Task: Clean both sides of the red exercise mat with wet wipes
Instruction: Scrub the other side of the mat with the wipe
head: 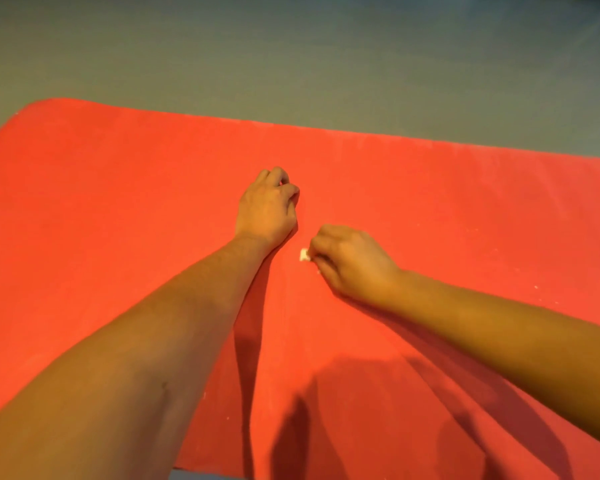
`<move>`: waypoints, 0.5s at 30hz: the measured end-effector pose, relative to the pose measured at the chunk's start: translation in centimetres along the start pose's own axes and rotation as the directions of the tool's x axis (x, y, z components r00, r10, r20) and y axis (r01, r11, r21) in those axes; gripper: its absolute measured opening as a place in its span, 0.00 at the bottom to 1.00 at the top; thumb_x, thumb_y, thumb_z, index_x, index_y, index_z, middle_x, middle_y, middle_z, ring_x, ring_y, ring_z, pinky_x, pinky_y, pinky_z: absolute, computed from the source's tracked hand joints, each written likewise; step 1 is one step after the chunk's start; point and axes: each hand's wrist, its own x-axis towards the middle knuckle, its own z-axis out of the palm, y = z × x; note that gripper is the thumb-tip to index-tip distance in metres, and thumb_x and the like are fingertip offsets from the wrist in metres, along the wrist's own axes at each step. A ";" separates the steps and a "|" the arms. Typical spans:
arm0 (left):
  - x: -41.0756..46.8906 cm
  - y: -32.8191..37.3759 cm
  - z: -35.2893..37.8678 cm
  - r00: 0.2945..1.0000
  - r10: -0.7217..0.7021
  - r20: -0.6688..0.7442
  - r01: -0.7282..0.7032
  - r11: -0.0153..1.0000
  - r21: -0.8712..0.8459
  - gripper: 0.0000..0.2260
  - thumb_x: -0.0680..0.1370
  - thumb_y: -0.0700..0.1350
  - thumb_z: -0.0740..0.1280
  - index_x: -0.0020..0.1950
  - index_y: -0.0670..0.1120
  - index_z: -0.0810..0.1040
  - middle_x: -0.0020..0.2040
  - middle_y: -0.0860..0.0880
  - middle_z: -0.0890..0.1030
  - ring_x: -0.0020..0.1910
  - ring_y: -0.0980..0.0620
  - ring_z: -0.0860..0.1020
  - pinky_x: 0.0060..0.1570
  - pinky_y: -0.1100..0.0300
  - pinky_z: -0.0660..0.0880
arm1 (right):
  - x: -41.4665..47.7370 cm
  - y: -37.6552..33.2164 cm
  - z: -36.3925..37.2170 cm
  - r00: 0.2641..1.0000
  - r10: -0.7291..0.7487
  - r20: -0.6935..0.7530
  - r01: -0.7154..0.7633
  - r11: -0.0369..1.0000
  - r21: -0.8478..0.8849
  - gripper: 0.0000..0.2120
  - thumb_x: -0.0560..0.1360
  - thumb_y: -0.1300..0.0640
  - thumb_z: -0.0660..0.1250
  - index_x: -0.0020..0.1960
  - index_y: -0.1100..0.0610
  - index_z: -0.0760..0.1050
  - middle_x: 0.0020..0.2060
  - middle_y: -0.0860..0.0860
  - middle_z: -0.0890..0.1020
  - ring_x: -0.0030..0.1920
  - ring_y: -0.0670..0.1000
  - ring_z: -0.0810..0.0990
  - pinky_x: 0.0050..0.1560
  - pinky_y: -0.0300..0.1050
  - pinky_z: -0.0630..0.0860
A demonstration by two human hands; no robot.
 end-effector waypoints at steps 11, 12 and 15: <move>-1.1 1.7 -2.4 0.976 -0.014 0.219 -0.011 0.993 0.117 0.17 0.77 0.47 0.58 0.58 0.45 0.83 0.55 0.46 0.79 0.57 0.43 0.75 0.45 0.48 0.77 | 1.9 -0.3 -0.3 0.977 0.208 -0.036 -0.211 0.973 -0.094 0.06 0.75 0.58 0.62 0.46 0.55 0.79 0.43 0.53 0.79 0.43 0.61 0.80 0.39 0.54 0.76; -1.3 2.0 -2.8 0.968 -0.023 0.248 -0.007 0.993 0.121 0.16 0.77 0.47 0.59 0.59 0.46 0.83 0.56 0.47 0.79 0.59 0.43 0.75 0.46 0.48 0.77 | 0.3 -1.4 -0.1 0.986 0.166 -0.019 -0.167 0.983 -0.071 0.06 0.75 0.58 0.62 0.46 0.54 0.78 0.43 0.52 0.79 0.44 0.60 0.80 0.40 0.54 0.76; -1.9 2.7 -3.8 0.948 -0.018 0.318 -0.025 0.991 0.131 0.14 0.78 0.47 0.63 0.58 0.46 0.83 0.58 0.47 0.78 0.61 0.43 0.75 0.48 0.49 0.77 | -4.4 -4.5 0.2 0.999 0.024 0.025 -0.024 1.000 -0.005 0.05 0.76 0.57 0.63 0.48 0.53 0.78 0.44 0.51 0.78 0.45 0.57 0.79 0.43 0.52 0.75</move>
